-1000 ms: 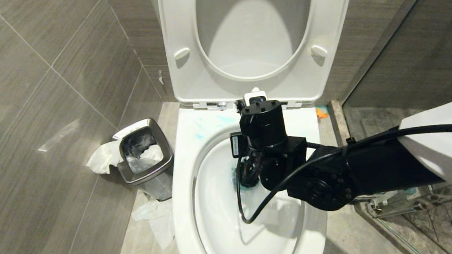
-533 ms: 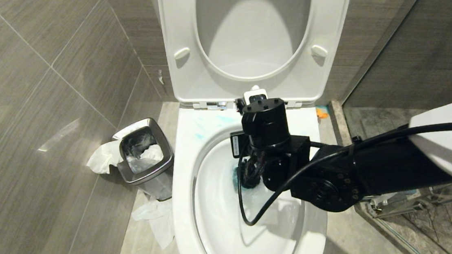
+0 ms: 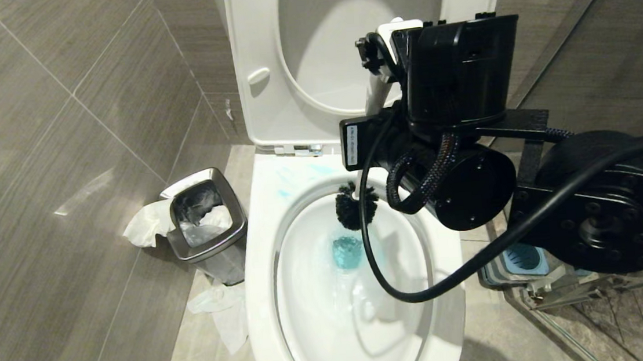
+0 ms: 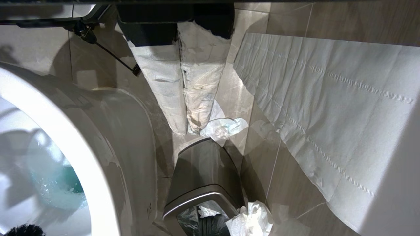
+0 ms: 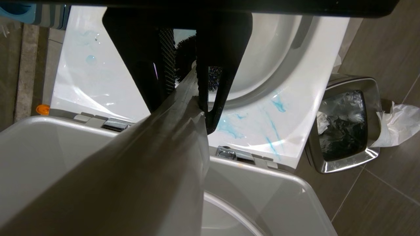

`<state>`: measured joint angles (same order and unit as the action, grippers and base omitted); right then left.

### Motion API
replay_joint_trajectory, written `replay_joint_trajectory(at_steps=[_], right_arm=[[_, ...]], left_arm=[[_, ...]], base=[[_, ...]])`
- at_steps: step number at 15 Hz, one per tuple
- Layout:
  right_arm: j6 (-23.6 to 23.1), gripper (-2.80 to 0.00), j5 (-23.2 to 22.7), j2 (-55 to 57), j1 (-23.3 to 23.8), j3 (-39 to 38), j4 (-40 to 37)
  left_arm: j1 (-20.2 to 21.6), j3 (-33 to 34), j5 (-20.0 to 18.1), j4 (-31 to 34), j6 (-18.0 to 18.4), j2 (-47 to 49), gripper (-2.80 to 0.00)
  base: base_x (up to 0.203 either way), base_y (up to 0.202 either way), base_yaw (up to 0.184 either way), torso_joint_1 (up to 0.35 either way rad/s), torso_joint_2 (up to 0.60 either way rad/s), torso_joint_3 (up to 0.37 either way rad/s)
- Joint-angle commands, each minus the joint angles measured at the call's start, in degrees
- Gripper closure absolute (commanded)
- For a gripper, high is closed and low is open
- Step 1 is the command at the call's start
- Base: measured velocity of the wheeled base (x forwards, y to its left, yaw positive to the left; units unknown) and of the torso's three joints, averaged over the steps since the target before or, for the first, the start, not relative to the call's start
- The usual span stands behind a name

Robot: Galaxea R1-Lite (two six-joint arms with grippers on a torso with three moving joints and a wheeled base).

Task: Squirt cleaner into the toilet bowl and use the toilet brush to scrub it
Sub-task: Scrub the toilet bowl

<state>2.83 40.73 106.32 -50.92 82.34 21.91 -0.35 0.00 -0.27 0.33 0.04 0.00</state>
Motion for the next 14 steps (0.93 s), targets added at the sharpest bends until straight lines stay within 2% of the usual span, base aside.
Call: replay_joint_trajectory(at_steps=[1, 7, 11, 14], right_arm=[[0.16, 0.0, 0.23, -0.56, -0.14, -0.43, 0.15], [3.28, 0.0, 0.14, 4.46, -0.16, -2.37, 0.42], [10.53, 0.0, 0.48, 9.19, -0.14, -5.22, 0.95], [12.03, 0.0, 1.57, 12.8, -0.06, -8.17, 6.52]], left_arm=[[-0.02, 0.09, 0.0, 0.02, -0.04, 0.09, 0.0], [0.0, 0.09, 0.0, 0.02, -0.04, 0.09, 0.0], [0.0, 0.09, 0.0, 0.02, -0.04, 0.09, 0.0], [0.0, 0.09, 0.0, 0.02, -0.04, 0.09, 0.0]], base=[[0.0, 0.0, 0.0, 0.0, 0.0, 0.0], [0.0, 0.0, 0.0, 0.0, 0.0, 0.0], [0.0, 0.0, 0.0, 0.0, 0.0, 0.0], [0.0, 0.0, 0.0, 0.0, 0.0, 0.0]])
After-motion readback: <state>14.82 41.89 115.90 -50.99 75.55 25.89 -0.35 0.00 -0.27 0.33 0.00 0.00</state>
